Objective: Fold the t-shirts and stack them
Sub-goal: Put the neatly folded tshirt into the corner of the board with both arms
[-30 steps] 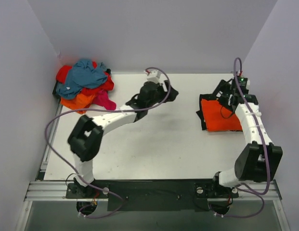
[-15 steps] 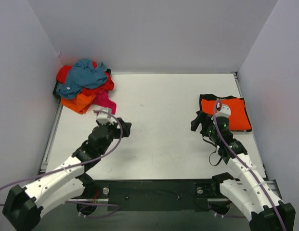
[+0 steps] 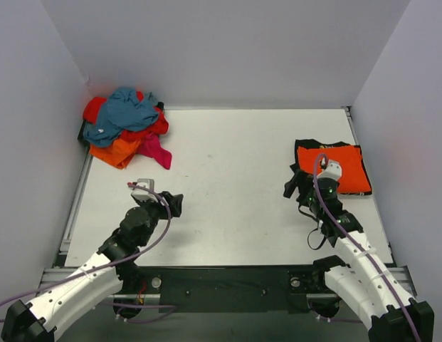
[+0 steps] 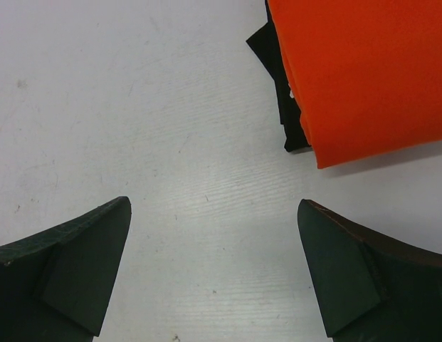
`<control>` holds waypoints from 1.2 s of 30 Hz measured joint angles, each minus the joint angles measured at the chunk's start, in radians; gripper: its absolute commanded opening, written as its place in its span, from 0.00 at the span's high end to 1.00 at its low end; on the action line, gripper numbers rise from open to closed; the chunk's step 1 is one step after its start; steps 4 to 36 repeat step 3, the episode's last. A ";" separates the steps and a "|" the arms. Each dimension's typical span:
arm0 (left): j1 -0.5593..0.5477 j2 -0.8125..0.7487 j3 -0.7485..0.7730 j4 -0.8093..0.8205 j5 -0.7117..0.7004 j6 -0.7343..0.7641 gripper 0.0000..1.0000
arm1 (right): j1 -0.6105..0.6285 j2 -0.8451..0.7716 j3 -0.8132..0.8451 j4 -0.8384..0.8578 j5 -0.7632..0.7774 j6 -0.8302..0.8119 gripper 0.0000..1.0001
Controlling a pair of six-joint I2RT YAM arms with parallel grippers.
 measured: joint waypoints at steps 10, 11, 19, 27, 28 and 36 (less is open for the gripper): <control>0.000 0.016 0.000 0.000 -0.002 0.006 0.15 | 0.000 -0.005 0.000 0.000 0.011 -0.001 0.03; 0.000 0.016 0.000 0.000 -0.002 0.006 0.15 | 0.000 -0.005 0.000 0.000 0.011 -0.001 0.03; 0.000 0.016 0.000 0.000 -0.002 0.006 0.15 | 0.000 -0.005 0.000 0.000 0.011 -0.001 0.03; 0.000 0.016 0.000 0.000 -0.002 0.006 0.15 | 0.000 -0.005 0.000 0.000 0.011 -0.001 0.03; 0.000 0.016 0.000 0.000 -0.002 0.006 0.15 | 0.000 -0.005 0.000 0.000 0.011 -0.001 0.03; 0.000 0.016 0.000 0.000 -0.002 0.006 0.15 | 0.000 -0.005 0.000 0.000 0.011 -0.001 0.03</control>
